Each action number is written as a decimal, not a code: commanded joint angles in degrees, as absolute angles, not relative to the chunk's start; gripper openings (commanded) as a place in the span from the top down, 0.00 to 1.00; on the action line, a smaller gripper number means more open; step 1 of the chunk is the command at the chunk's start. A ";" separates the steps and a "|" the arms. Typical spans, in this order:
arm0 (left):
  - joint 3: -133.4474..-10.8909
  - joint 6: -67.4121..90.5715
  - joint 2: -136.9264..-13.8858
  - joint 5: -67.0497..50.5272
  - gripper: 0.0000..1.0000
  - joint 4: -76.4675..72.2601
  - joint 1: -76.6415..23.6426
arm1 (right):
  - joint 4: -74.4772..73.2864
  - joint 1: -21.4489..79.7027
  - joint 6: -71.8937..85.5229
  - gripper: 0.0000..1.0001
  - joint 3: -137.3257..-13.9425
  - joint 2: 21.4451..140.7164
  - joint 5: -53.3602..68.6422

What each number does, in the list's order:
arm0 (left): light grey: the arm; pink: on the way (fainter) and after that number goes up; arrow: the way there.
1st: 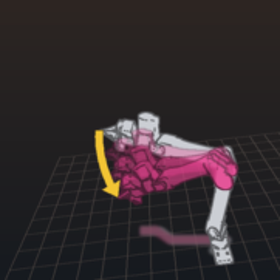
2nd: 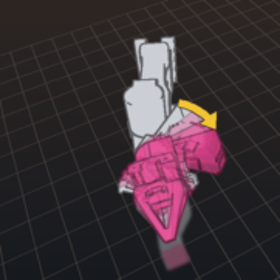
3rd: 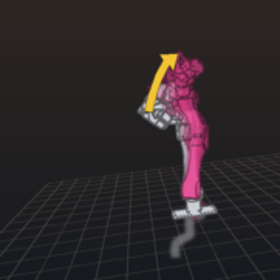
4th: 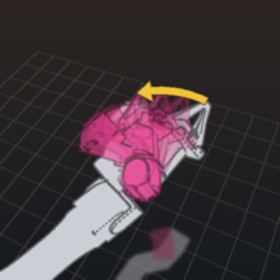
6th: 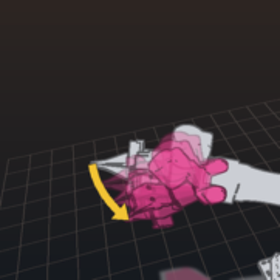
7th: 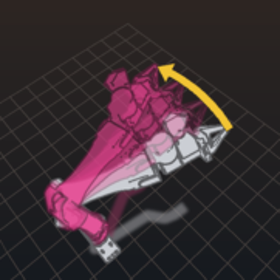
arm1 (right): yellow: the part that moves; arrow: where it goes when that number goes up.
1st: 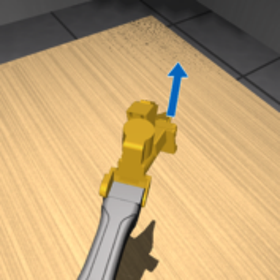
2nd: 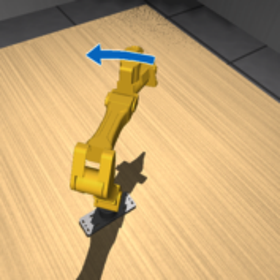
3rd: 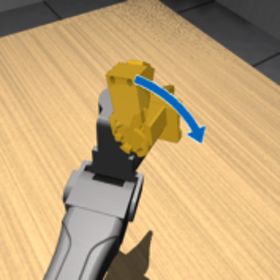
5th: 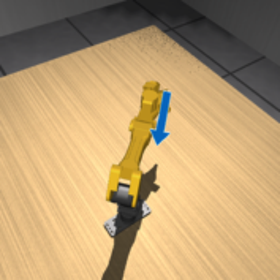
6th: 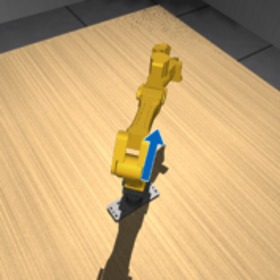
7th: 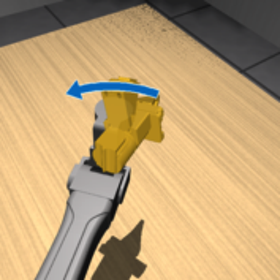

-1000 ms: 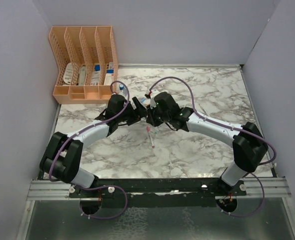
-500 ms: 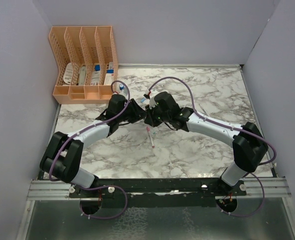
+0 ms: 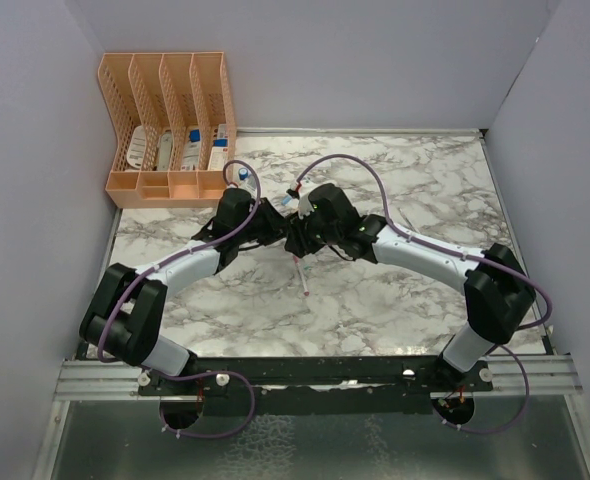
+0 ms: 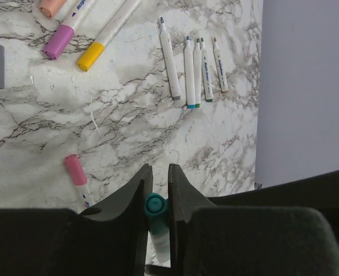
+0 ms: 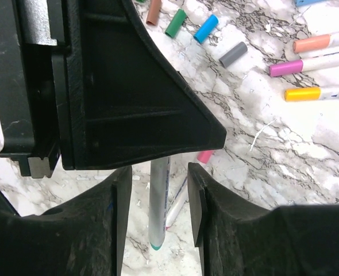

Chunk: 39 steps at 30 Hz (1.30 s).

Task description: Open the pen caps

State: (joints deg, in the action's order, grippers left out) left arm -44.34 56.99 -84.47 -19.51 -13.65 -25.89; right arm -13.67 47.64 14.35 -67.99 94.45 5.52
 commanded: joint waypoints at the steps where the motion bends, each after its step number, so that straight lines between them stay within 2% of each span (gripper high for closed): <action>1: -45.88 56.70 -84.00 -20.61 1.00 -14.65 -26.26 | -13.43 47.64 14.22 0.56 -69.39 95.60 7.12; 7: -46.72 57.03 -83.59 -20.73 1.00 -14.69 -26.91 | -12.86 47.59 14.66 0.57 -69.78 96.56 7.26; 11: -47.10 57.17 -83.81 -20.74 1.00 -14.71 -27.55 | -12.41 47.64 15.10 0.65 -70.00 96.97 7.60; 12: -47.17 57.21 -83.84 -20.74 1.00 -14.69 -27.64 | -12.25 47.64 15.18 0.68 -69.98 96.88 7.56; 17: -46.96 57.22 -83.74 -20.33 1.00 -14.70 -27.82 | -12.33 47.63 15.29 0.98 -70.00 96.46 6.66; 24: -48.39 55.60 -84.52 -16.66 1.00 -13.78 -26.49 | -16.26 47.47 15.67 0.99 -68.45 94.52 4.66; 33: -60.98 54.30 -92.60 -17.81 1.00 -13.63 -19.35 | -18.91 47.37 17.97 0.99 -57.36 85.41 5.33; 39: -62.55 54.72 -94.63 -19.37 1.00 -14.23 -18.94 | -22.68 46.78 19.73 0.99 -56.09 81.37 -1.81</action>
State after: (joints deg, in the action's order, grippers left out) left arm -62.67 55.33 -94.32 -19.59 -12.62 -18.11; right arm -18.28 46.98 17.76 -55.61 84.29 3.46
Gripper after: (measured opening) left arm 0.168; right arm 0.115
